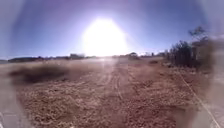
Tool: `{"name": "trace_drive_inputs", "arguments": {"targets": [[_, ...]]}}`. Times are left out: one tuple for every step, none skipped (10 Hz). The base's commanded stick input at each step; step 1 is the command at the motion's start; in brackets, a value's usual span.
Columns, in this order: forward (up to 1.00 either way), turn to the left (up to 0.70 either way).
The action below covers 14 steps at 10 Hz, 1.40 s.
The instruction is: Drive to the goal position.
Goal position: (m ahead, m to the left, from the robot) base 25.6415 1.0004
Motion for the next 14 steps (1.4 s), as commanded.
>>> {"name": "trace_drive_inputs", "arguments": {"targets": [[0.5, 0.0], [0.5, 0.0], [0.5, 0.0], [0.5, 0.0], [0.5, 0.0], [0.5, 0.0], [0.5, 0.0], [0.5, 0.0], [0.5, 0.0], [0.5, 0.0], [0.5, 0.0], [0.5, 0.0], [0.5, 0.0], [0.5, 0.0]]}}
